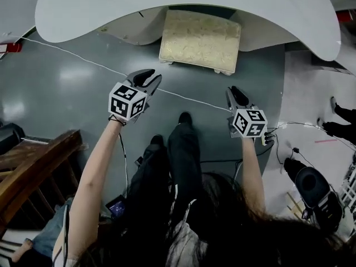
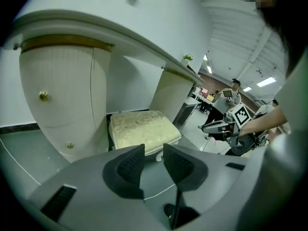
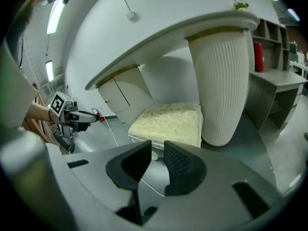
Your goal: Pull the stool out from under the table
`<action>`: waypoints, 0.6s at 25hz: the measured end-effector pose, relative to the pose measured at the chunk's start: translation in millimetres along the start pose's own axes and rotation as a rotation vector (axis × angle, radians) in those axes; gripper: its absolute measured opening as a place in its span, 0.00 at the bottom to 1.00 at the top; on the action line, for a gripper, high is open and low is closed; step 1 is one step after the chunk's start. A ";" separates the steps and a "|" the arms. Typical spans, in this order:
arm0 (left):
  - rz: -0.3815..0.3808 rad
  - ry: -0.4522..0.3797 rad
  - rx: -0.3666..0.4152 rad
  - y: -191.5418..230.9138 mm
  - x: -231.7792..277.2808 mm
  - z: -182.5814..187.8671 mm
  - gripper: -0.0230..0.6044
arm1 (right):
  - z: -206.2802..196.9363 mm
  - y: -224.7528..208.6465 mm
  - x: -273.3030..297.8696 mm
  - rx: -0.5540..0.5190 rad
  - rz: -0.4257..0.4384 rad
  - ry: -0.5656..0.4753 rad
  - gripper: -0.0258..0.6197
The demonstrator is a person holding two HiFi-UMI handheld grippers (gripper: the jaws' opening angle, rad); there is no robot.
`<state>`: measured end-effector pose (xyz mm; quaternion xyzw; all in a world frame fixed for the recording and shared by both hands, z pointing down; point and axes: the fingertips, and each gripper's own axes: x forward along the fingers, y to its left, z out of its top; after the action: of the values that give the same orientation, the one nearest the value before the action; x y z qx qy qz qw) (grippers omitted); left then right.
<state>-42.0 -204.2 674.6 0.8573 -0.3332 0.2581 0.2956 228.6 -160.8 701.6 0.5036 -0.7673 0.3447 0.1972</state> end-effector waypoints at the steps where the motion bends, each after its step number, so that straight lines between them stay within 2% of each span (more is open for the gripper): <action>1: 0.005 0.002 -0.004 10.3 10.0 -2.2 0.22 | -3.9 -8.4 9.9 0.013 0.005 0.015 0.14; 5: 0.008 0.037 -0.016 48.5 48.5 -8.9 0.35 | -9.2 -38.8 45.5 0.069 0.004 0.033 0.15; 6: 0.004 0.053 -0.031 55.6 57.6 -11.7 0.37 | -10.1 -44.6 53.5 0.094 0.010 0.039 0.18; 7: -0.002 0.072 -0.049 61.8 66.6 -15.3 0.40 | -11.3 -50.4 61.2 0.121 0.014 0.048 0.33; 8: -0.009 0.093 -0.069 67.6 75.6 -19.3 0.43 | -12.5 -56.2 68.9 0.143 0.015 0.058 0.42; 12: -0.026 0.162 -0.168 87.9 105.3 -35.8 0.52 | -16.8 -74.0 95.3 0.183 0.013 0.104 0.44; 15: -0.042 0.174 -0.255 96.1 121.2 -44.0 0.55 | -20.1 -82.7 108.2 0.209 0.029 0.140 0.45</action>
<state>-44.2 -283.0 814.7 0.7940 -0.3183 0.2806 0.4354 257.9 -236.2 813.0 0.4851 -0.7187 0.4598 0.1917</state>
